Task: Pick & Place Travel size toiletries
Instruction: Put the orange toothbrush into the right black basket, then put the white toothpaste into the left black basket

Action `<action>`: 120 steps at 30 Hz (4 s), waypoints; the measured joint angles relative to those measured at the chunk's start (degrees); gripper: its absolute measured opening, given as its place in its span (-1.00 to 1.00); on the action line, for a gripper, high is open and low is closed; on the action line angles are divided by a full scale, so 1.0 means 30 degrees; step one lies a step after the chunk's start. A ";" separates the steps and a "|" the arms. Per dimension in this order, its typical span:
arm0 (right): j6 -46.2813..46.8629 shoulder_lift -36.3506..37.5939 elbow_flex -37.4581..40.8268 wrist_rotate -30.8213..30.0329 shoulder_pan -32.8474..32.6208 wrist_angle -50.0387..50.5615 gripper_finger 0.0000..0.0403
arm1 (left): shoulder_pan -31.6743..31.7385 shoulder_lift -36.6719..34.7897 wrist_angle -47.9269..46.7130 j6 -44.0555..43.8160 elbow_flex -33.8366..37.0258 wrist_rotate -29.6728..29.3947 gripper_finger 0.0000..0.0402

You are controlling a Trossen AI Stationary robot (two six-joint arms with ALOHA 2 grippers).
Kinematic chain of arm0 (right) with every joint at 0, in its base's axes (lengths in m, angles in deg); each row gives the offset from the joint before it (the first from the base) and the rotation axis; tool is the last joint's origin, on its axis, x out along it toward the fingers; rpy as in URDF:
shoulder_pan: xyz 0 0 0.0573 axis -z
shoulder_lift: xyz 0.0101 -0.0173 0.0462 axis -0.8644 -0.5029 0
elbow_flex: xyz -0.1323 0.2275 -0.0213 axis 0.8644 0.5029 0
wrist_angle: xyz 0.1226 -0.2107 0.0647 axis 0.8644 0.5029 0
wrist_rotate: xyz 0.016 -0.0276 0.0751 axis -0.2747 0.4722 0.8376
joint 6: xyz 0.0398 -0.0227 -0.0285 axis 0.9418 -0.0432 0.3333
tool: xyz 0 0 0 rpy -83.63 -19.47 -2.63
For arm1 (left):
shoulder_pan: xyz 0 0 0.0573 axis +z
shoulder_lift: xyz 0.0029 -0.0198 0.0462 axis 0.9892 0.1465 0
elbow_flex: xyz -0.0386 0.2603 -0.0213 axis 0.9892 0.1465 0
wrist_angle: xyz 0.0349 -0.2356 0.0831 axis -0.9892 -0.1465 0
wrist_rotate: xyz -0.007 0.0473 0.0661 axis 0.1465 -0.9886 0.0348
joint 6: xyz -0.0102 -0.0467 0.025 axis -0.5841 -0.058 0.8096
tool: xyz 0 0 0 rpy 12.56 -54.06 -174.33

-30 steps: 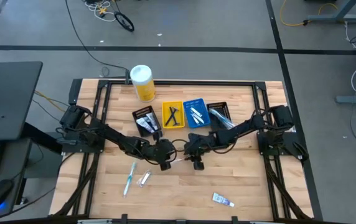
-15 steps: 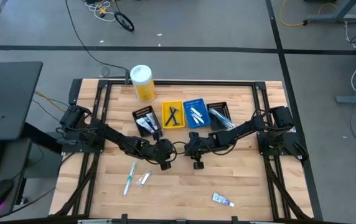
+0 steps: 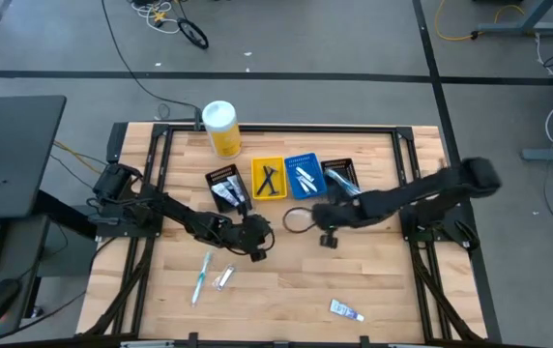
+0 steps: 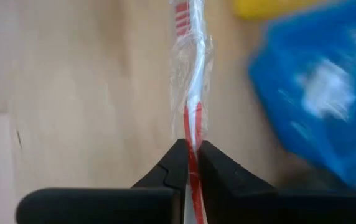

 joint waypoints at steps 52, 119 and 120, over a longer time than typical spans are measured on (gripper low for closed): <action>0.2645 0.3491 -0.1814 0.2966 0.8803 0.8719 -0.65 | 0.0001 0.0000 0.0971 0.0947 0.0007 0.0540 -0.51; 1.4618 -0.3627 -0.4382 0.9642 -1.2000 0.3406 -0.64 | 0.2140 -0.0138 0.1130 0.4451 -0.2731 0.1444 -0.41; 1.4994 -0.3841 -0.4386 1.0021 -1.1883 0.3467 -0.64 | 0.2301 -0.0138 0.1126 0.4457 -0.2946 0.1558 -0.41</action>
